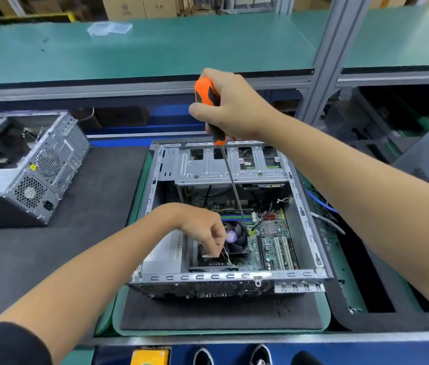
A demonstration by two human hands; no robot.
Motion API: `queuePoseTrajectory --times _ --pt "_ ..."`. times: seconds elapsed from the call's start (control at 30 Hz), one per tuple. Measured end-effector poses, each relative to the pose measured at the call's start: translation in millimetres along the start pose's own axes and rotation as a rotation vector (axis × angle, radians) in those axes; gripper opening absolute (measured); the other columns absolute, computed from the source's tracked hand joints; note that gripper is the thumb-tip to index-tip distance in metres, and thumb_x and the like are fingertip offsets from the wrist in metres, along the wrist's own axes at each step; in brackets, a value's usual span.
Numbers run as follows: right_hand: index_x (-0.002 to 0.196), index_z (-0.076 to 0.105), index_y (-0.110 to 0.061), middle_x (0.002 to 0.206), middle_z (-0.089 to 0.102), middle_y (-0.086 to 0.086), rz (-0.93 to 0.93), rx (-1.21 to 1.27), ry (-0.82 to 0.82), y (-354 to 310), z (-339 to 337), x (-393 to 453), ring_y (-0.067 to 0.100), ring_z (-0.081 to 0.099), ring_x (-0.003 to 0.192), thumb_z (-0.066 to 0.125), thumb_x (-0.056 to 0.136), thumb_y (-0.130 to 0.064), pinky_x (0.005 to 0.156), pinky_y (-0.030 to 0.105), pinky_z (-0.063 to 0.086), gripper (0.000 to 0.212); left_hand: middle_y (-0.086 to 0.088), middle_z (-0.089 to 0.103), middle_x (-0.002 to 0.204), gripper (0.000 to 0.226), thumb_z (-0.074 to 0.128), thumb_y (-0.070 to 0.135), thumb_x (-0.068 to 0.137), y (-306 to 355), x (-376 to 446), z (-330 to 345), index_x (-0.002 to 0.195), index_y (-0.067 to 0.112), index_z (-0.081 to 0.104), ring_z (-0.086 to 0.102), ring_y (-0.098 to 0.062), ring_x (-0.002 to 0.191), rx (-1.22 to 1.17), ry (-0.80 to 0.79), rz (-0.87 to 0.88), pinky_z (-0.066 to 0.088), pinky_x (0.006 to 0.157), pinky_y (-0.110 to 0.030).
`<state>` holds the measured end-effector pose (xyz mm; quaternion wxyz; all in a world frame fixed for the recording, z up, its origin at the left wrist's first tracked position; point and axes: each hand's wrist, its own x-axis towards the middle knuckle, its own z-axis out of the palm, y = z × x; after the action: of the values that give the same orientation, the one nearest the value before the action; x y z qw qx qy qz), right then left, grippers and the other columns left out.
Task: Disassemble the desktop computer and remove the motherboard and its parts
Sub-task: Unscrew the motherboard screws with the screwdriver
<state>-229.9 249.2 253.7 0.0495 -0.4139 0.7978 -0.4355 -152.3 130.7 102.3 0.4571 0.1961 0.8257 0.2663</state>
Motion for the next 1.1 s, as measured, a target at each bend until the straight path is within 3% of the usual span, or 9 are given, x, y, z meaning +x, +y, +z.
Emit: queuePoseTrajectory --times 0.13,0.3,0.4,0.5,0.63,0.7,0.8,0.9,1.1 --pt "0.087 0.04 -0.008 0.062 0.047 0.004 -0.018 0.009 0.024 -3 3 3 0.008 0.056 0.041 0.058 0.09 -0.014 0.039 0.016 0.037 0.019 0.017 0.05 0.049 0.015 0.069 0.019 0.088 0 -7 -14 0.074 0.016 0.063 0.043 -0.002 0.048 -0.011 0.136 0.03 0.04 0.062 -0.023" --pt "0.087 0.042 -0.007 0.059 0.049 0.011 -0.047 0.095 0.137 -6 3 11 0.013 0.057 0.039 0.056 0.088 -0.011 0.038 0.019 0.038 0.015 0.006 0.054 0.064 0.012 0.071 0.028 0.086 -2 -30 -35 0.083 0.017 0.068 0.046 -0.01 0.06 -0.181 0.16 0.062 0.036 0.058 -0.02" --pt "0.088 0.043 -0.005 0.06 0.051 0.014 -0.041 0.093 0.149 -6 5 13 0.012 0.056 0.037 0.056 0.088 -0.012 0.037 0.018 0.037 0.014 0.01 0.065 0.071 0.016 0.066 0.037 0.089 -6 -30 -38 0.083 0.022 0.068 0.059 -0.01 0.067 -0.041 0.199 -0.008 0.046 0.063 -0.018" --pt "0.089 0.044 -0.004 0.059 0.049 0.01 -0.048 0.047 0.141 -4 8 15 0.013 0.058 0.041 0.057 0.089 -0.014 0.04 0.022 0.042 0.017 0.015 0.064 0.08 0.01 0.061 0.03 0.092 -12 -21 -36 0.086 0.024 0.066 0.061 -0.005 0.076 0.21 0.476 -0.037 0.047 0.071 -0.021" --pt "0.085 0.038 -0.008 0.062 0.043 0.007 -0.069 -0.021 0.173 -4 6 19 0.025 0.058 0.049 0.058 0.091 -0.021 0.046 0.032 0.046 0.024 0.012 0.063 0.079 0.009 0.062 0.024 0.089 -21 -21 -41 0.081 0.026 0.063 0.056 -0.007 0.074 0.19 0.903 0.071 0.047 0.071 -0.028" --pt "0.084 0.035 -0.01 0.066 0.039 0.007 -0.051 -0.104 0.209 -3 5 21 0.032 0.05 0.055 0.056 0.092 -0.026 0.05 0.037 0.042 0.027 0.011 0.059 0.089 0.007 0.064 0.029 0.088 -26 -21 -48 0.092 0.024 0.061 0.051 -0.008 0.08 0.249 1.014 0.058 0.044 0.074 -0.028" --pt "0.074 0.029 -0.019 0.064 0.032 -0.002 -0.016 -0.242 0.276 -5 -3 32 0.018 0.031 0.056 0.053 0.093 -0.033 0.055 0.035 0.027 0.033 0.004 0.056 0.112 0.034 0.066 0.039 0.086 -31 -16 -58 0.113 0.02 0.057 0.049 -0.011 0.101 0.319 1.011 -0.037 0.042 0.086 -0.029" --pt "0.069 0.026 -0.025 0.067 0.037 -0.005 0.111 -0.427 0.21 -6 -17 50 0.012 0.034 0.057 0.051 0.091 -0.036 0.051 0.03 0.022 0.035 0.002 0.055 0.121 0.038 0.063 0.04 0.088 -32 -8 -65 0.118 0.019 0.056 0.05 -0.016 0.113 0.381 1.018 -0.101 0.039 0.091 -0.031" --pt "0.091 0.045 -0.011 0.089 0.058 0.008 0.496 -0.526 -0.012 51 -3 39 0.031 0.051 0.079 0.049 0.091 -0.029 0.065 0.032 0.036 0.019 -0.001 0.056 0.119 0.035 0.058 0.042 0.091 -32 3 -69 0.115 0.017 0.057 0.051 -0.02 0.112 0.431 1.017 -0.175 0.041 0.094 -0.036"
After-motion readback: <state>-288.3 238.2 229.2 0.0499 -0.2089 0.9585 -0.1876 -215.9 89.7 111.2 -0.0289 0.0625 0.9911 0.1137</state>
